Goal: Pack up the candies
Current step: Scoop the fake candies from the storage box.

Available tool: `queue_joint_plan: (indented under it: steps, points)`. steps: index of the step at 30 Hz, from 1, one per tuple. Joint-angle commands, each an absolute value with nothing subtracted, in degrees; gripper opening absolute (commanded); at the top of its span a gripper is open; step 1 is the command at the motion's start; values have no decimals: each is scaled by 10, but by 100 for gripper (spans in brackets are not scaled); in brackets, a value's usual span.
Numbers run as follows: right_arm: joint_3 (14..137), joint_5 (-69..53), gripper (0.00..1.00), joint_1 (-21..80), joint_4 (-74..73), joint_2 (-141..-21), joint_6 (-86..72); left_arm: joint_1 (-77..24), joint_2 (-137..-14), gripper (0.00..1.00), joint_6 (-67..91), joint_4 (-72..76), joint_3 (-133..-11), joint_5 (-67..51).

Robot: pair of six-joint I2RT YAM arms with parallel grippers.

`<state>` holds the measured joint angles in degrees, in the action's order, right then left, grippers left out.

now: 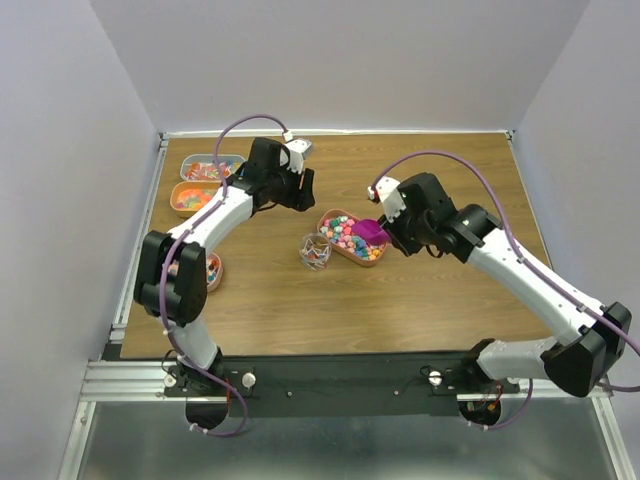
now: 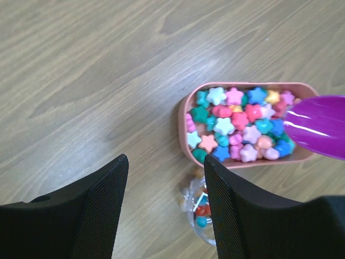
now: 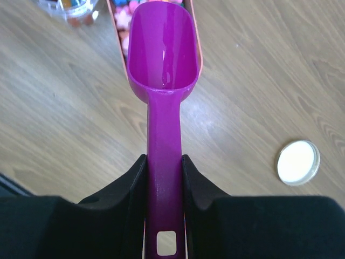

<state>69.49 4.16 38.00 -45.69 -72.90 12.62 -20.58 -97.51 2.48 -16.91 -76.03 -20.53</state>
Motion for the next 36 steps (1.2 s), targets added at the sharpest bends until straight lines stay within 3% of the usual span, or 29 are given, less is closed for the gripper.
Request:
queue_joint_plan:
  steps: [1,8,25,36]
  points:
    - [753,33,1,383,-589,-766,156,-206,-1024,66,43,-187,-795,-176]
    - [808,49,1,382,-659,-829,159,-211,-1059,66,56,-180,-802,-198]
    - [890,78,1,403,-673,-959,187,-236,-1124,66,89,-144,-818,-267]
    - [810,48,1,404,-563,-939,220,-242,-1130,66,116,-98,-793,-344]
